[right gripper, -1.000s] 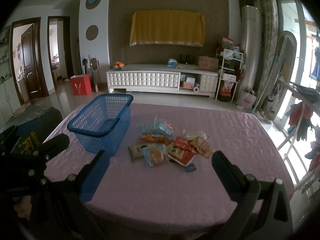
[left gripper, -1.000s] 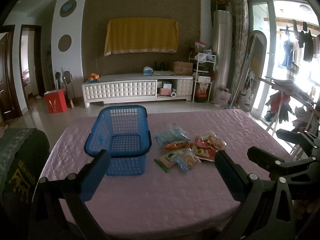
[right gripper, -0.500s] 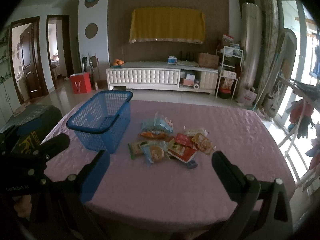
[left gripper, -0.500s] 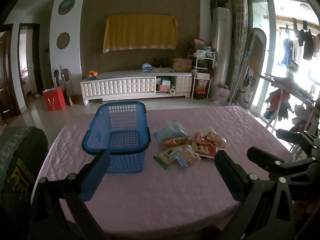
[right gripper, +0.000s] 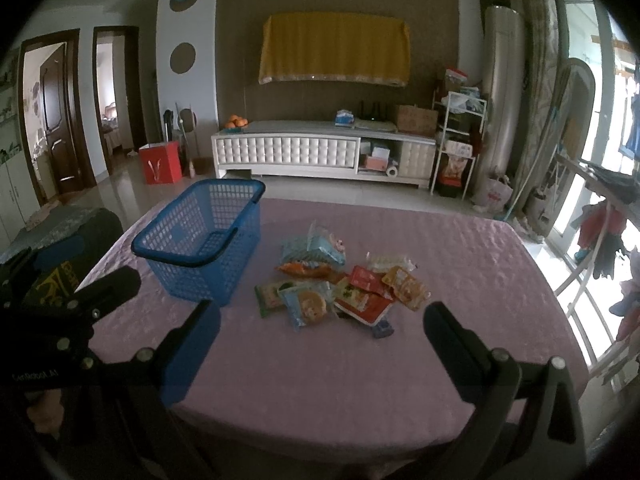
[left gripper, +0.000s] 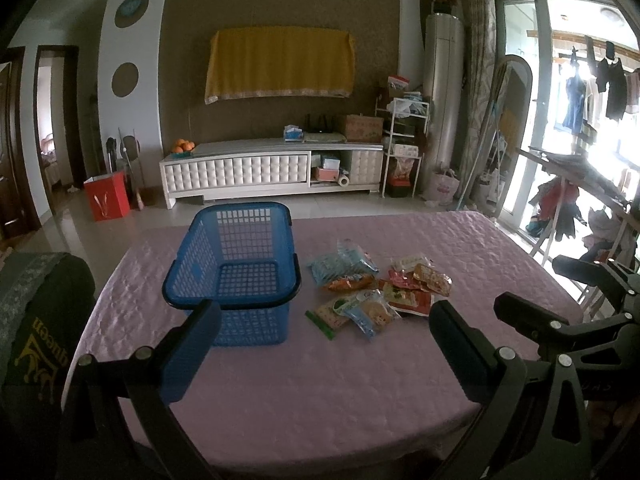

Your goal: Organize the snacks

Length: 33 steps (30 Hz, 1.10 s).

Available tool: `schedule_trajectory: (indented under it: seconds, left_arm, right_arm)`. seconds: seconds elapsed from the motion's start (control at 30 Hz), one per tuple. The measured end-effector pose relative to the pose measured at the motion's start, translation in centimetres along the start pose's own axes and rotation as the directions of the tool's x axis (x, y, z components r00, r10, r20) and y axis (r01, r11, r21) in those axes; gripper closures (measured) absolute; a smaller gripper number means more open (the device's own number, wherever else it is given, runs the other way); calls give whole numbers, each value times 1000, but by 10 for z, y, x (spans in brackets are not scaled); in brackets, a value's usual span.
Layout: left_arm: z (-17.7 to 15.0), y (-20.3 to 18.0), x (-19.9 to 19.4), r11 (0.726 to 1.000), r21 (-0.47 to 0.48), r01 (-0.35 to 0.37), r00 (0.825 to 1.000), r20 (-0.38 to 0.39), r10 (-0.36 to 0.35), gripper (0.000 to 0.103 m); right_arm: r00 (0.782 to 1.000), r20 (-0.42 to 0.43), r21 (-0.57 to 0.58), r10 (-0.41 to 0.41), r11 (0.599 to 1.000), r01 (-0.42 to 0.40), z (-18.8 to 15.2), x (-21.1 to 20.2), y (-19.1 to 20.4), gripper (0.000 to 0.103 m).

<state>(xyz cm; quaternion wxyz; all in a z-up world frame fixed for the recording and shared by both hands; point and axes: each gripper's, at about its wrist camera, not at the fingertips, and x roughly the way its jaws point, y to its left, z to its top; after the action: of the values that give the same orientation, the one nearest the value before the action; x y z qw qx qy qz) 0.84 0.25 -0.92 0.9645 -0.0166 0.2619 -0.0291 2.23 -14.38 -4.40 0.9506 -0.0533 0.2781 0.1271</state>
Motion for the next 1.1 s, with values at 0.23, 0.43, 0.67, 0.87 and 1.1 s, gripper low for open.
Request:
schedule_trajectory:
  seconds: [0.23,0.43,0.67,0.87,1.1]
  left_arm:
    - [1,0,2,1000,-13,12,1000,-15,-13,0]
    - [4,-2,4,1000,-1,12,999,-31,-12,0]
    - [4,-7,23,998,59,-12,997,-75,16,0]
    - [5,2,66,1000,6,-6,985,-173,7,0]
    - [11,-19,121,997,71,26,958,-288,-4,0]
  right_arm:
    - [1000,-16,-2,-6,1000,6,4,6,2,0]
    - [1000,-26,-2,-4,1000,4,6,8,2,0]
    - [999,-50,-9,1,1000,-2,2,12,-6,0]
    - [992,-123,29,-19,999,22,-3,42,-38,0]
    - [963,-270,89,22,996,2,-9,106,-77,1]
